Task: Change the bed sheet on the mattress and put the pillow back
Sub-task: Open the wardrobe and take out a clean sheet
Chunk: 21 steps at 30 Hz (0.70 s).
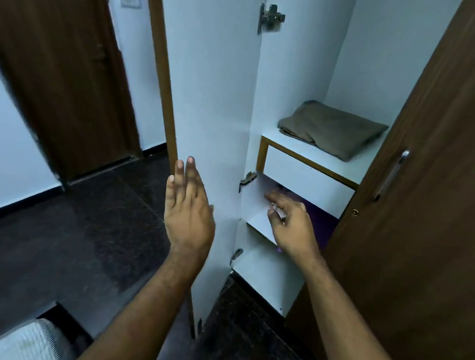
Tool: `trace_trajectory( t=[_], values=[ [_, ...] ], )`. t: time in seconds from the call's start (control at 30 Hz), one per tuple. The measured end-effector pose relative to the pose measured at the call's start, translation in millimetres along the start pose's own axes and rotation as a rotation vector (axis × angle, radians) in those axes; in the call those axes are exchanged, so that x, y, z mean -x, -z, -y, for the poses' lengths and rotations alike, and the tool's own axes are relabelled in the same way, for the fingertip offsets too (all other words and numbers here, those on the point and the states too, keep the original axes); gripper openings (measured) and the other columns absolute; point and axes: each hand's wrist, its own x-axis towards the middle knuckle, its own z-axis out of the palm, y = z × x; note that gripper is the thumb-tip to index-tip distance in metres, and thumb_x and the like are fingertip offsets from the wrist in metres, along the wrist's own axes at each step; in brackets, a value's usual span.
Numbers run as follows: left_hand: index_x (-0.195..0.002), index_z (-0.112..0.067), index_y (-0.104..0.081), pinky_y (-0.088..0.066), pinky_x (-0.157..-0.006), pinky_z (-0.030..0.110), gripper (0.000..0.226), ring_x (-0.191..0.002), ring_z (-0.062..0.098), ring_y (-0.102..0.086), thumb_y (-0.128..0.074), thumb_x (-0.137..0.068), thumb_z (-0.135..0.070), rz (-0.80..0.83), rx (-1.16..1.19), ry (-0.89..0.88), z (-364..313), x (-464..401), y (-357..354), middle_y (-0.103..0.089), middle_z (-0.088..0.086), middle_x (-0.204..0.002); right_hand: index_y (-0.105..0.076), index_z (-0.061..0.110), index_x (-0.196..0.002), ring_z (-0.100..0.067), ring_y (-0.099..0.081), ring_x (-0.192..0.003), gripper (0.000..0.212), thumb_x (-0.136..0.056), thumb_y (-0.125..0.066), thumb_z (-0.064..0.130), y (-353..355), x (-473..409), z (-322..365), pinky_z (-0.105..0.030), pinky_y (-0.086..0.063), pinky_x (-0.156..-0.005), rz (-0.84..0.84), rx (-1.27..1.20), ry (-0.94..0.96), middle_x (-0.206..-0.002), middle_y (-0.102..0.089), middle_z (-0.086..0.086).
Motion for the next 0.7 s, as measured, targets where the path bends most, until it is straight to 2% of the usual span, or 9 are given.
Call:
trace_trajectory(
  t=[0.03, 0.1, 0.17, 0.23, 0.4, 0.53, 0.7],
  values=[
    [-0.158, 0.006, 0.001, 0.012, -0.125, 0.044, 0.094, -0.155, 0.032, 0.017, -0.047, -0.100, -0.050, 0.036, 0.042, 0.062, -8.3, -2.7, 5.7, 0.011, 0.021, -0.168, -0.063, 0.035, -0.132, -0.016, -0.051, -0.133, 0.038, -0.097, -0.056, 0.023, 1.3, -1.0, -0.4, -0.047, -0.047, -0.108, 0.002, -0.033, -0.009, -0.139, -0.060, 0.007],
    [-0.157, 0.009, 0.002, 0.001, -0.127, 0.046, 0.104, -0.156, 0.038, 0.003, -0.044, -0.098, -0.063, 0.114, 0.141, 0.133, -23.7, -12.3, 18.2, -0.001, 0.031, -0.165, -0.064, 0.037, -0.130, -0.017, -0.051, -0.132, 0.036, -0.098, -0.057, 0.020, 4.8, -4.8, -2.5, -0.046, -0.046, -0.110, -0.014, -0.075, -0.024, -0.139, -0.059, 0.006],
    [-0.158, 0.004, 0.004, -0.007, -0.127, 0.047, 0.100, -0.155, 0.042, -0.007, -0.045, -0.099, -0.060, 0.132, 0.252, 0.113, -34.6, -24.6, 26.0, -0.009, 0.035, -0.162, -0.065, 0.035, -0.128, -0.017, -0.052, -0.130, 0.035, -0.099, -0.057, 0.018, 8.7, -10.2, -4.3, -0.046, -0.048, -0.108, -0.043, -0.090, -0.016, -0.136, -0.060, 0.009],
    [-0.160, -0.001, -0.003, -0.010, -0.127, 0.047, 0.091, -0.155, 0.039, -0.010, -0.047, -0.101, -0.055, 0.085, 0.314, 0.024, -45.1, -34.4, 29.9, -0.013, 0.029, -0.165, -0.066, 0.034, -0.127, -0.015, -0.053, -0.127, 0.035, -0.099, -0.056, 0.018, 14.0, -21.3, -8.8, -0.046, -0.049, -0.106, -0.066, -0.096, -0.012, -0.133, -0.062, 0.011],
    [-0.159, -0.005, -0.021, -0.012, -0.126, 0.045, 0.079, -0.155, 0.036, -0.014, -0.054, -0.100, -0.047, 0.044, 0.405, -0.133, -81.8, -60.7, 10.3, -0.019, 0.022, -0.165, -0.064, 0.034, -0.128, -0.014, -0.055, -0.127, 0.035, -0.099, -0.056, 0.019, 22.9, -57.8, -27.6, -0.046, -0.052, -0.104, -0.099, -0.105, -0.046, -0.136, -0.061, 0.016],
    [-0.159, -0.007, -0.022, -0.013, -0.125, 0.042, 0.077, -0.156, 0.033, -0.012, -0.056, -0.101, -0.045, 0.079, 0.500, -0.183, -113.2, -97.5, -23.5, -0.017, 0.019, -0.167, -0.066, 0.027, -0.129, -0.014, -0.050, -0.128, 0.036, -0.099, -0.055, 0.010, 34.8, -95.3, -42.1, -0.042, -0.051, -0.104, -0.154, -0.079, -0.059, -0.137, -0.061, 0.009],
    [-0.157, -0.005, -0.026, -0.014, -0.125, 0.042, 0.078, -0.154, 0.035, -0.017, -0.063, -0.098, -0.038, 0.081, 0.570, -0.273, -157.4, -162.4, -56.0, -0.024, 0.021, -0.164, -0.068, 0.025, -0.126, -0.016, -0.053, -0.125, 0.033, -0.098, -0.058, 0.011, 43.9, -160.5, -67.6, -0.044, -0.051, -0.103, -0.251, -0.035, -0.099, -0.134, -0.064, 0.009]
  ],
)
